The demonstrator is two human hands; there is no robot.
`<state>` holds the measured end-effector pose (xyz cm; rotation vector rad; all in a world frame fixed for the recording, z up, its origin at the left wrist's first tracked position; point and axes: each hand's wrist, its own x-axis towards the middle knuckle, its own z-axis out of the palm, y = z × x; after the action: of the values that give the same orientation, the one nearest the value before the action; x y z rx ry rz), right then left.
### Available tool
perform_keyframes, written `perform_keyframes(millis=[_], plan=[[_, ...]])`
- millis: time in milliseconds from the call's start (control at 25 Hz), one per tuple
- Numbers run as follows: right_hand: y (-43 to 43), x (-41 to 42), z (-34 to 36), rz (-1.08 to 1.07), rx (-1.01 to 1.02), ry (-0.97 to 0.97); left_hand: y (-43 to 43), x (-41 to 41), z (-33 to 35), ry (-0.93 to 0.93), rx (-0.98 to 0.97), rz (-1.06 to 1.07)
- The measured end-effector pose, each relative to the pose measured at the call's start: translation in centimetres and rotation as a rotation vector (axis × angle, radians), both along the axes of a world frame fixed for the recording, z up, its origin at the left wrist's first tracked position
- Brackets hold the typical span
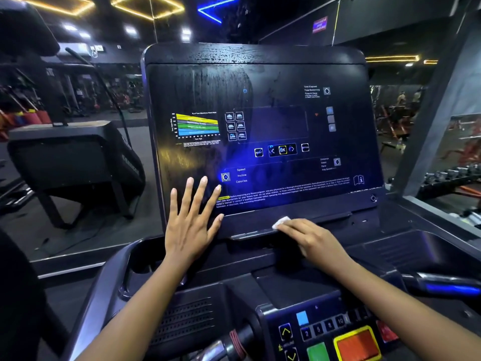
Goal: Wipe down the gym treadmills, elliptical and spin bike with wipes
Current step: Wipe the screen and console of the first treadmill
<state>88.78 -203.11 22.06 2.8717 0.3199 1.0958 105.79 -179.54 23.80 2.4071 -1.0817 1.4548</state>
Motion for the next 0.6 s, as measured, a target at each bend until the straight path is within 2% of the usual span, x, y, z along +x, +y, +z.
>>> perform_keyframes(millis=[160, 400, 600], plan=[[-1.6, -1.7, 0.6, -0.141, 0.155, -0.046, 0.0, -0.5, 0.4, 0.028, -0.046, -0.078], [4.7, 2.2, -0.1, -0.001, 0.173, 0.004, -3.8, -2.2, 0.6, 0.095, -0.067, -0.139], [-0.5, 0.2, 0.3, -0.101, 0.194, 0.008, -4.3, -1.8, -0.3, 0.076, -0.033, -0.074]])
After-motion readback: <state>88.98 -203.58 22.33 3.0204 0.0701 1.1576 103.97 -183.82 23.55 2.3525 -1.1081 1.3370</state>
